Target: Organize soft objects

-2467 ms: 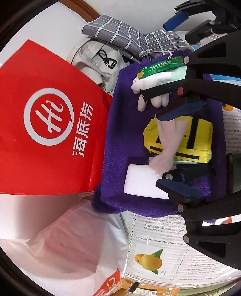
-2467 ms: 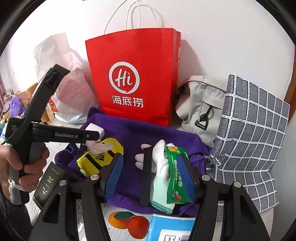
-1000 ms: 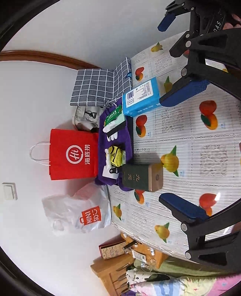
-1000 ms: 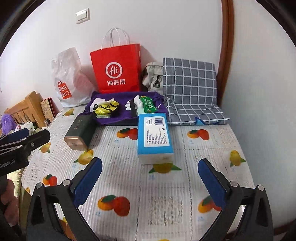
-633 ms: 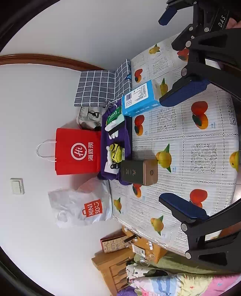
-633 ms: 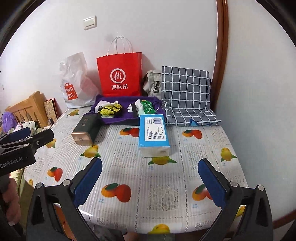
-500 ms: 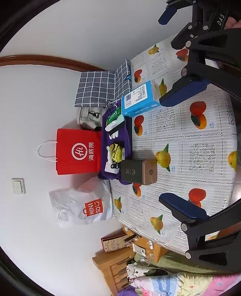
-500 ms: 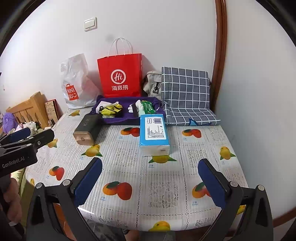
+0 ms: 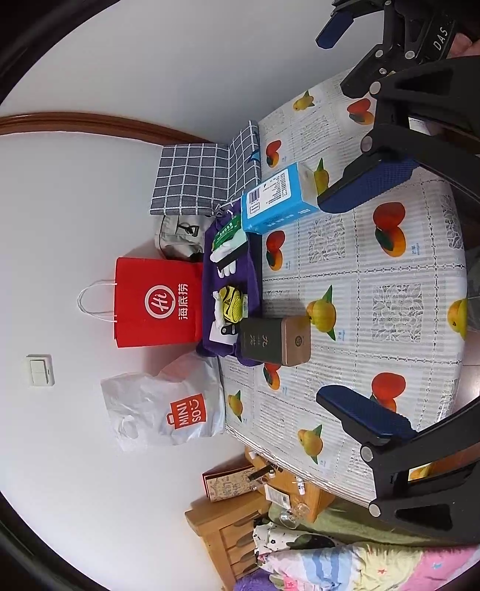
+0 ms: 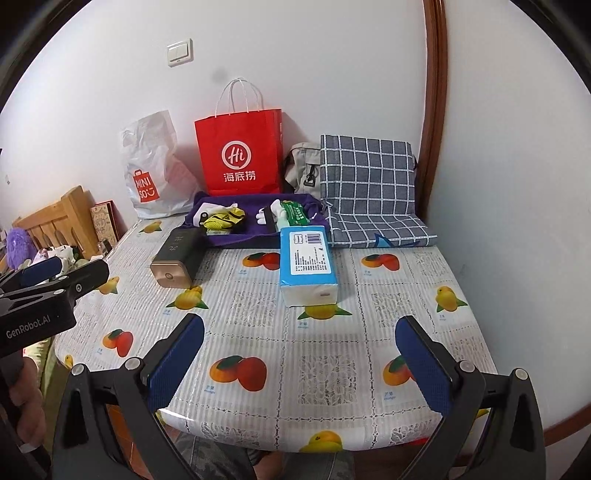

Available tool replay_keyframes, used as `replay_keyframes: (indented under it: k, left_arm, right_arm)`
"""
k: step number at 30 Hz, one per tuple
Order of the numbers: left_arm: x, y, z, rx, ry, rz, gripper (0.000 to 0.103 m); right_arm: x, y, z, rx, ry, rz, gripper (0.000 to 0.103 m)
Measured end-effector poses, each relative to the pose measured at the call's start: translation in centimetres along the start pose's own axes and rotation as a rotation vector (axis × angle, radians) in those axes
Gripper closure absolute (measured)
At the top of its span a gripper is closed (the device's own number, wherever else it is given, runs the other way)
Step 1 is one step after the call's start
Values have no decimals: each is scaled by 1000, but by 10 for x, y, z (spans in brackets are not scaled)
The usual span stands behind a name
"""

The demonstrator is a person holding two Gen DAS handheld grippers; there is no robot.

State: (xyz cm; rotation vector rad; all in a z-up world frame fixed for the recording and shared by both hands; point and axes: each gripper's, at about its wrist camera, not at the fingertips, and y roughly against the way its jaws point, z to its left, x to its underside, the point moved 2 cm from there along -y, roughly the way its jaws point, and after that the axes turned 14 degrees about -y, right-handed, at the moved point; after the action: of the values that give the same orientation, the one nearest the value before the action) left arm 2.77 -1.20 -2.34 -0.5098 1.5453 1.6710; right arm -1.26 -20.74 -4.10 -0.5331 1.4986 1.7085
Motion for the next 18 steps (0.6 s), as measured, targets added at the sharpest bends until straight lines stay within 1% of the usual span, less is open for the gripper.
replay_keyframes:
  k: [7,18]
  left_arm:
    - [2,0,2,-11,7,5,8]
    - [3,1,3,-7,7,4,8]
  right_arm:
    - [1,2,3,-6,6,-1,1]
    - [2,2,4,-8,2,1,1]
